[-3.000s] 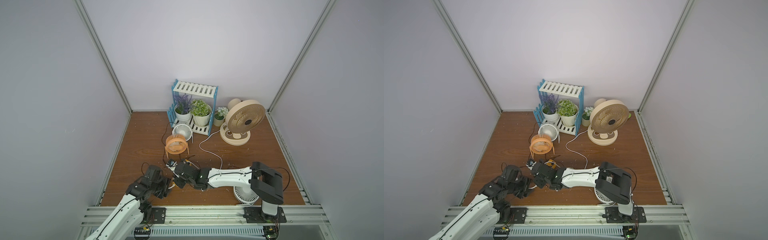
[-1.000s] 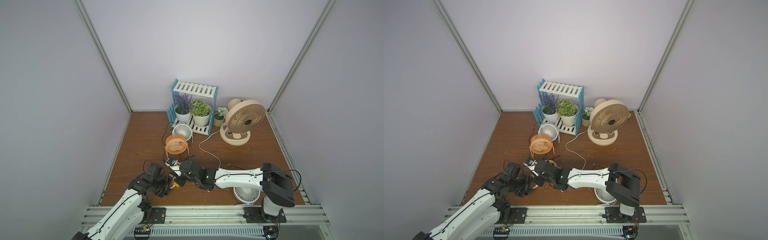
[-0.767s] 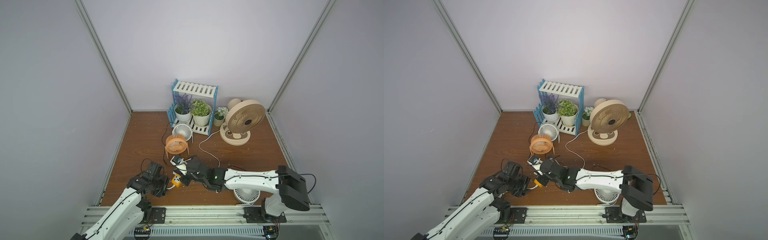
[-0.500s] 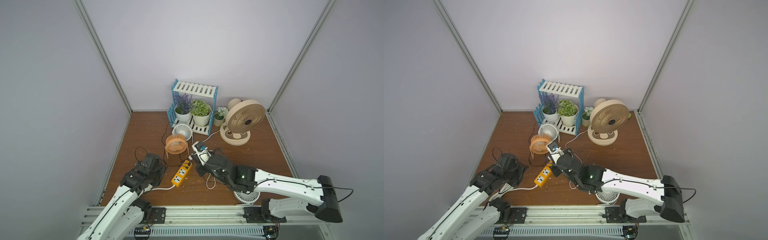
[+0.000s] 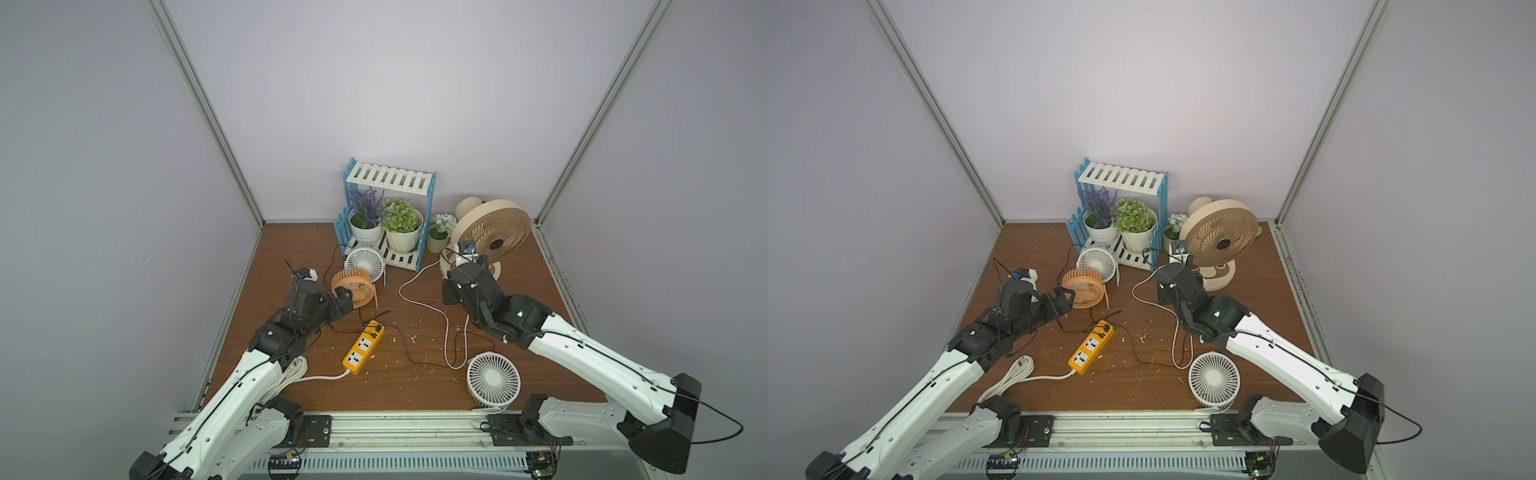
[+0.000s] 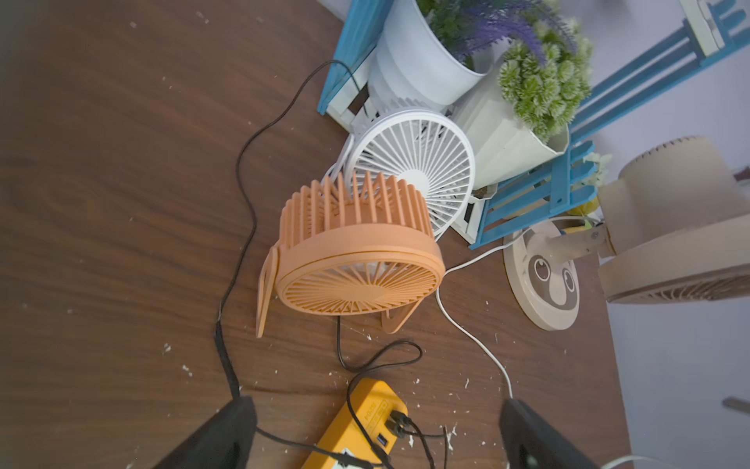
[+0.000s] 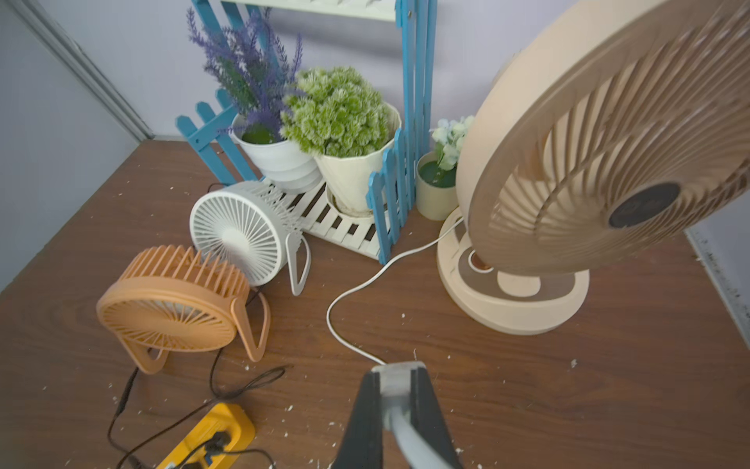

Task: Unplug the desk fan from the power strip
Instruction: Place the plug at the center of the board.

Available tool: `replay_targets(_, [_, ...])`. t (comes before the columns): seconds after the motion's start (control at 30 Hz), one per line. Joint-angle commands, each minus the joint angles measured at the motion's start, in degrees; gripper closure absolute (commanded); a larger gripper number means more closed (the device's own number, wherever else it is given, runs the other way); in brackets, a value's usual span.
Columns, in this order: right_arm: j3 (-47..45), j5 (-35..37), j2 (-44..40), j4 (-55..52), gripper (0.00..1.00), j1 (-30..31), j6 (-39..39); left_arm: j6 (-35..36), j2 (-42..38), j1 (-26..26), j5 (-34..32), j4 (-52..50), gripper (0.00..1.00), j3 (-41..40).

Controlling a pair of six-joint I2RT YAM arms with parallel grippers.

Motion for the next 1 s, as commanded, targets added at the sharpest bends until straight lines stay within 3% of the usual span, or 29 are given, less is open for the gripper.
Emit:
replay_targets(0.0, [7.57, -0.08, 1.26, -0.56, 1.00, -5.41, -8.83, 5.12, 0.35, -0.13, 2.30, 6.36, 0.00, 0.47])
replay_targets(0.2, [17.79, -7.43, 5.86, 0.74, 1.00, -17.04, -15.07, 1.96, 0.17, -0.13, 3.06, 9.69, 0.00, -2.04])
replay_targets(0.33, [17.62, -6.63, 7.21, 2.49, 1.00, -22.19, -14.08, 1.91, -1.03, -0.11, 1.62, 8.01, 0.00, -2.07])
replay_targets(0.47, [8.83, 0.85, 4.44, 4.93, 1.00, -25.01, -3.78, 2.30, -3.43, -0.11, -2.12, 5.36, 0.00, -2.55])
replay_targets(0.63, [-5.07, 4.73, -2.34, 7.15, 1.00, -26.22, 11.91, 1.79, -6.10, 0.72, -6.82, 2.60, 0.00, -3.83])
replay_targets(0.8, [-11.15, 5.67, -2.93, 7.68, 1.00, -28.16, 14.94, 1.87, -5.93, 2.43, -6.01, 2.06, 0.00, -3.72])
replay_targets(0.97, [-13.25, -2.24, 0.22, 11.41, 1.00, -36.50, 14.41, 2.15, -5.32, 3.14, -4.99, 1.06, 0.00, -3.26])
